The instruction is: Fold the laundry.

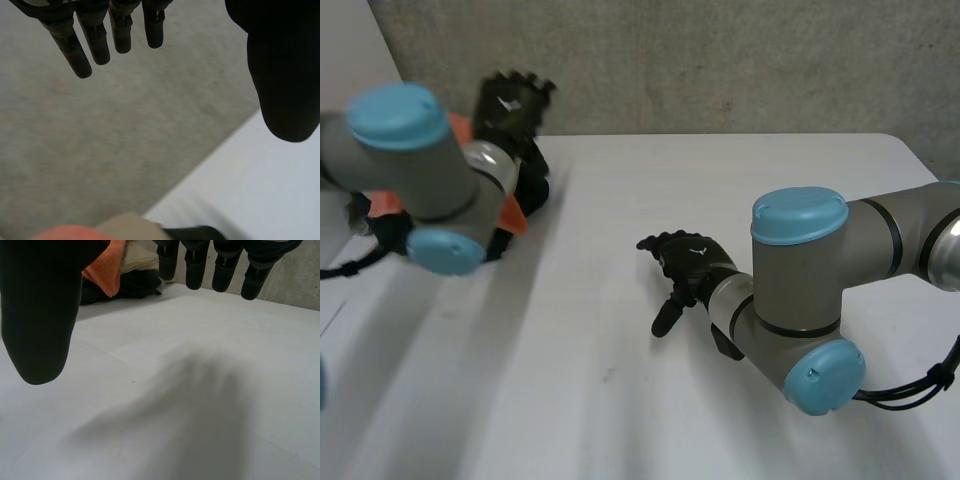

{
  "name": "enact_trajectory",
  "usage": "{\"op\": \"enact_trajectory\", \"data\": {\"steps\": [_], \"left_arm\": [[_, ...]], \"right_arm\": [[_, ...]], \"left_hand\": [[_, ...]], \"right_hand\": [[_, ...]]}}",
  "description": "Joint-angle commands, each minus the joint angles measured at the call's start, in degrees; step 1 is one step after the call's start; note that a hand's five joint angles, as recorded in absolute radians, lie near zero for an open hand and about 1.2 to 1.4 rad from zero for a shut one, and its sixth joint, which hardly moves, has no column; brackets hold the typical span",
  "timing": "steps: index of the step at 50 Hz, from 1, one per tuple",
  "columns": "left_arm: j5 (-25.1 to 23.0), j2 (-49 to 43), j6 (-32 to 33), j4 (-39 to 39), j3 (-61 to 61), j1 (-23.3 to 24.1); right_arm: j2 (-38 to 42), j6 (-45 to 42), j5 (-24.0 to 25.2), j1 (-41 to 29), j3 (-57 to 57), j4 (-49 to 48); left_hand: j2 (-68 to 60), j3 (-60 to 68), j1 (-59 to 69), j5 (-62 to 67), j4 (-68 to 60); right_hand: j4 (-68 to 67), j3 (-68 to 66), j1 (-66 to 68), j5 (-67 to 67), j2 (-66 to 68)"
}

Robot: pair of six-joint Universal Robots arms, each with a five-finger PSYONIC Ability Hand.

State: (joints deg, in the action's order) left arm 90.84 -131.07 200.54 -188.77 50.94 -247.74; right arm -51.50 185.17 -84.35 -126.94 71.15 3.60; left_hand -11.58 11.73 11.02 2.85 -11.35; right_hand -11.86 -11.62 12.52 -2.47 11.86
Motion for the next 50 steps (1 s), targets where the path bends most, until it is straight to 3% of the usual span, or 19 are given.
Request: {"op": "enact_trajectory", "data": {"steps": [1,6,9,14,20,24,25,27,30,38,50], "left_arm": [[2.2,4.2,0.4,8.8,-7.3,-7.5],[-2.3,-0.5,0.9,21.3,-15.8,-13.9],[-5.5,-2.7,0.8,23.2,-17.0,-16.3],[-11.5,-6.3,0.9,20.2,-16.1,-20.3],[-12.0,-9.5,1.2,14.8,-15.0,-22.1],[-11.9,-11.2,2.2,11.5,-14.9,-22.4],[-12.1,-11.4,2.5,10.5,-14.8,-22.4],[-11.7,-10.9,2.5,8.8,-14.8,-21.9],[-11.3,-10.3,2.6,6.9,-14.8,-21.3],[-8.9,-3.1,1.3,2.7,-14.8,-19.1],[-8.8,16.6,-10.1,-0.1,-15.4,-5.5]], "right_arm": [[-0.3,-1.0,1.8,0.5,0.3,0.9],[-0.7,-2.0,4.5,1.2,0.4,2.6],[-1.0,-2.4,5.2,1.8,0.7,2.8],[-1.2,-3.3,7.0,2.9,1.0,2.9],[-1.3,-3.7,7.4,3.4,1.6,2.8],[-1.3,-3.8,7.4,3.7,1.8,2.8],[-1.4,-3.8,7.4,3.9,1.8,2.8],[-1.4,-4.1,7.4,4.1,1.9,2.8],[-1.7,-4.6,7.4,4.3,1.9,2.8],[-4.2,-5.8,7.3,6.3,2.6,2.8],[-9.4,-5.5,8.0,15.7,-0.7,3.7]], "left_hand": [[1.6,-1.7,-1.0,-2.9,1.4],[1.6,-1.7,-1.0,-2.9,1.4],[1.6,-1.7,-1.0,-2.9,1.4],[1.6,-1.7,-1.0,-2.9,1.4],[-0.6,0.5,1.2,-0.6,-0.9],[-18.2,18.1,18.8,17.0,-18.5],[-35.5,35.3,36.0,34.2,-35.7],[-54.0,53.9,54.6,52.8,-54.3],[-68.4,68.2,68.9,67.1,-68.6],[-68.4,68.3,69.0,67.1,-68.6],[-68.4,68.3,69.0,67.1,-68.6]], "right_hand": [[1.9,1.6,-2.5,2.5,-1.9],[1.9,1.6,-2.5,2.5,-1.9],[1.9,1.6,-2.5,2.5,-1.9],[1.9,1.6,-2.5,2.5,-1.9],[1.9,1.6,-2.5,2.5,-1.9],[1.9,1.6,-2.5,2.5,-1.9],[1.9,1.6,-2.5,2.5,-1.9],[1.9,1.6,-2.5,2.5,-1.9],[1.9,1.6,-2.5,2.5,-1.9],[1.9,1.6,-2.5,2.5,-1.9],[1.9,1.6,-2.5,2.5,-1.9]]}}
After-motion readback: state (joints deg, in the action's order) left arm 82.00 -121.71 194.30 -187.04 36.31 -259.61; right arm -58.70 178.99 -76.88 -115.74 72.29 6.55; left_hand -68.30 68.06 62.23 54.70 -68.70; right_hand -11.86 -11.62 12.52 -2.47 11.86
